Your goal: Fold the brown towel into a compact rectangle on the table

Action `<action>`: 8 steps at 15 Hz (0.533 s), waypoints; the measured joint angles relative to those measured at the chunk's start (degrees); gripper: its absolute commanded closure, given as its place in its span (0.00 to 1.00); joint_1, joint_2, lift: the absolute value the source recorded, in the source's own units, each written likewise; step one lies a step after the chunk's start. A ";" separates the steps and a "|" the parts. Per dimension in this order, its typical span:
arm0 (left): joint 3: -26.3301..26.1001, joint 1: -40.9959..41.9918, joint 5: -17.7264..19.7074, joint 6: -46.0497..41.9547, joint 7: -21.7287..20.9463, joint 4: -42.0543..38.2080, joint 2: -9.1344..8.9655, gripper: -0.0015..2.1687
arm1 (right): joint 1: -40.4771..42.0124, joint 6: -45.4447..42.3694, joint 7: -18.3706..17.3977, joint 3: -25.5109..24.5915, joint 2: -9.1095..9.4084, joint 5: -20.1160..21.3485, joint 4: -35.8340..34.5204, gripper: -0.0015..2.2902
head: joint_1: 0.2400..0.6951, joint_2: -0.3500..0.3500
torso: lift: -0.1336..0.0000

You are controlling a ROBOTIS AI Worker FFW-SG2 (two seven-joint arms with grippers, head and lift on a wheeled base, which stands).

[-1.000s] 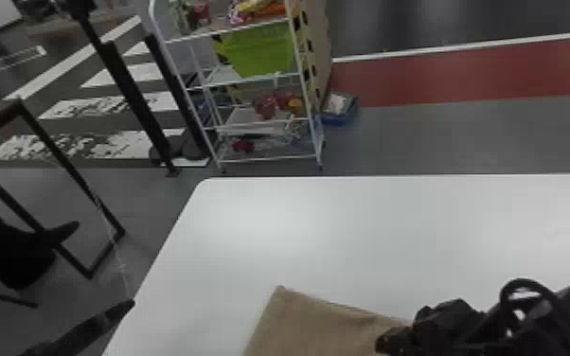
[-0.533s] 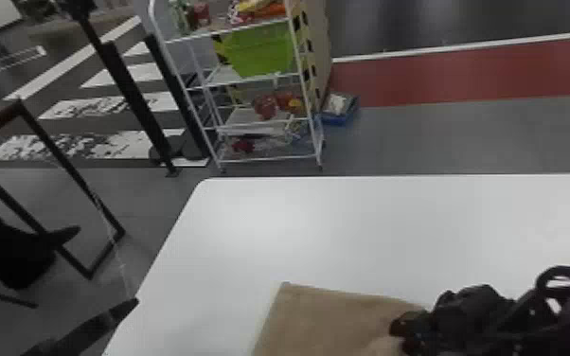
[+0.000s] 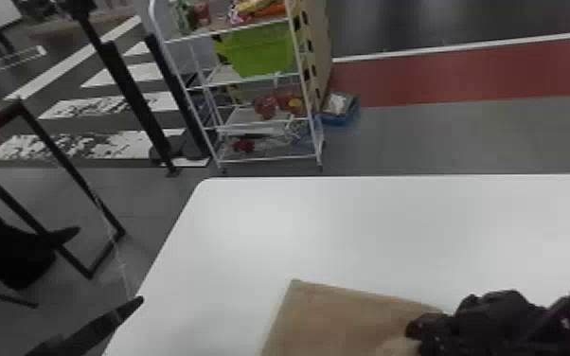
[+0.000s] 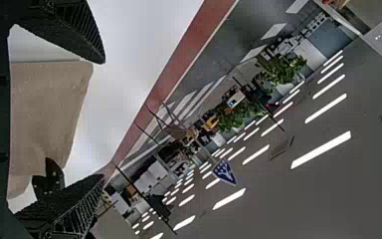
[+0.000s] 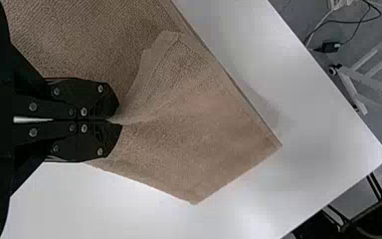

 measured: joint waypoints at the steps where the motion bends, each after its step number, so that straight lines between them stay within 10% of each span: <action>1: -0.02 -0.18 -0.03 -0.14 0.00 0.08 0.00 0.03 | 1.86 0.71 0.00 -1.06 -1.87 -0.58 -2.81 0.57 | 1.00 1.00 | 0.09; 3: -0.13 -0.61 -0.18 -0.71 0.00 0.84 0.00 0.03 | 5.77 0.85 0.00 -3.08 -4.32 -0.46 -3.88 0.57 | 1.00 1.00 | 0.09; 8: -2.29 -0.87 -1.29 -1.00 0.00 0.94 0.00 0.03 | 7.44 -1.29 0.00 -9.02 -3.86 -2.94 -2.87 0.57 | 1.00 1.00 | 0.09</action>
